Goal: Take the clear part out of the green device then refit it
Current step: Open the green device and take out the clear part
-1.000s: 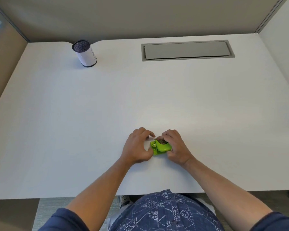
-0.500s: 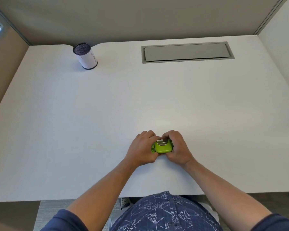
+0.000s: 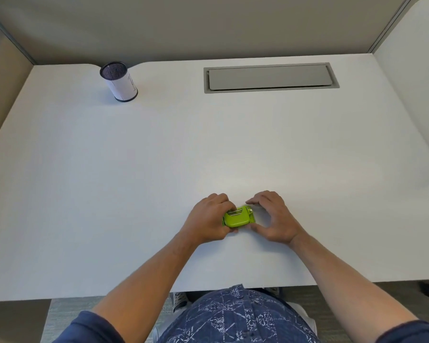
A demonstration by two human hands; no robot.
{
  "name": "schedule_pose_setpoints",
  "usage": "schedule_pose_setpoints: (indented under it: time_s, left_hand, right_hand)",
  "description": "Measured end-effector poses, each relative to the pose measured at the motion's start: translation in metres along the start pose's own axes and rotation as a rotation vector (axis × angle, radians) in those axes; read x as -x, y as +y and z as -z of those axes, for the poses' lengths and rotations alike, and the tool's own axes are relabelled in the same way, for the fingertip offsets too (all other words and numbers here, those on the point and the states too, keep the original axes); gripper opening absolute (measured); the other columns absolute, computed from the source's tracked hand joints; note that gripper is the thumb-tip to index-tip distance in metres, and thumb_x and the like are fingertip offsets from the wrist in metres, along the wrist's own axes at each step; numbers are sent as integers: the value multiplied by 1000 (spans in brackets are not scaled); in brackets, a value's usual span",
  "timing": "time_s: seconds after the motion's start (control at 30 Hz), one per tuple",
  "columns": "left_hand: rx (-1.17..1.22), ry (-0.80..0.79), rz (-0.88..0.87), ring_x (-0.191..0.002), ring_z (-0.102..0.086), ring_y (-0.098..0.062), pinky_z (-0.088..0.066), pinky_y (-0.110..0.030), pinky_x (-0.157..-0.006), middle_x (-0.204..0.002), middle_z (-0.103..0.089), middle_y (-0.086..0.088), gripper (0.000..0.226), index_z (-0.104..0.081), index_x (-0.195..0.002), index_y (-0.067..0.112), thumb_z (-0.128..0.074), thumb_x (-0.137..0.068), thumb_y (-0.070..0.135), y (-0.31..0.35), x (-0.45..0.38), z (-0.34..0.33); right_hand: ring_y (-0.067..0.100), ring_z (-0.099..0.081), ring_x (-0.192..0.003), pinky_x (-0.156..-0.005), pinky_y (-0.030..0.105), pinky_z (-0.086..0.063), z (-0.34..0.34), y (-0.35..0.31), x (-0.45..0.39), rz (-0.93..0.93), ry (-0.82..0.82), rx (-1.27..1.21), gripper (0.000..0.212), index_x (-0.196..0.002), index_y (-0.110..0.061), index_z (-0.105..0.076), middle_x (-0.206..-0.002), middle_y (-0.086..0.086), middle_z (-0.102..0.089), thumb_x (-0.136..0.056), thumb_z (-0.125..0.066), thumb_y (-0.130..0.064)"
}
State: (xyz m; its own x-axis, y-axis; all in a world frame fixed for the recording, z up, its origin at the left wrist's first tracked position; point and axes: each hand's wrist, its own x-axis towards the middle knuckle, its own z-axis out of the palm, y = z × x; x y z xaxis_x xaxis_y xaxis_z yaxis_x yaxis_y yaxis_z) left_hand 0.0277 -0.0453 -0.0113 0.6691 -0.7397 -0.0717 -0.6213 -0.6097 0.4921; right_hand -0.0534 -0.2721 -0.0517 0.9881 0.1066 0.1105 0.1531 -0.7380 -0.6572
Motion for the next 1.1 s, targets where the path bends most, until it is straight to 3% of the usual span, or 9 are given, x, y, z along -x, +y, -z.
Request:
schedule_pose_setpoints:
  time_s: [0.27,0.4,0.63,0.97,1.1]
  left_hand:
    - [-111,-75,-52,-90,-57,-22,-46,-35,-78,-102,-62,4,51,-67,-116,23,-79,-75,50,6,-5,5]
    - [-186,-83,-87,-87,-58,-24,-44,-33,-73,-103,-62,3,48,-66,-116,22,-76,-77,48,9,-8,6]
    - [-280,-136,-111,-87,-58,-23,-41,-31,-72,-106,-63,3,46,-63,-115,22,-78,-77,45,13,-15,9]
    - [-290,-124,-56,-91,-61,-22,-34,-29,-66,-109,-64,8,48,-61,-115,27,-79,-76,47,10,-16,10]
    - [-278,-108,-33,-90,-60,-21,-34,-28,-65,-109,-63,9,47,-60,-115,29,-78,-76,47,8,-14,10]
  right_hand:
    - [11,-49,-111,-103,30,-35,6,8,9,-22,-6,15,58,-124,-27,-66,-114,-10,-52,-72,-85,-45]
    - [10,-47,-110,-104,25,-32,7,7,9,-17,-12,26,58,-126,-30,-66,-115,-12,-50,-74,-84,-46]
    - [13,-48,-109,-101,34,-37,7,7,9,-18,-8,13,57,-123,-29,-68,-113,-11,-51,-71,-85,-46]
    - [10,-45,-109,-101,24,-33,8,7,6,-66,-37,-7,58,-123,-35,-66,-111,-14,-50,-71,-82,-53]
    - [11,-45,-109,-101,27,-34,9,6,6,-72,-39,-18,58,-123,-34,-67,-110,-14,-50,-71,-82,-53]
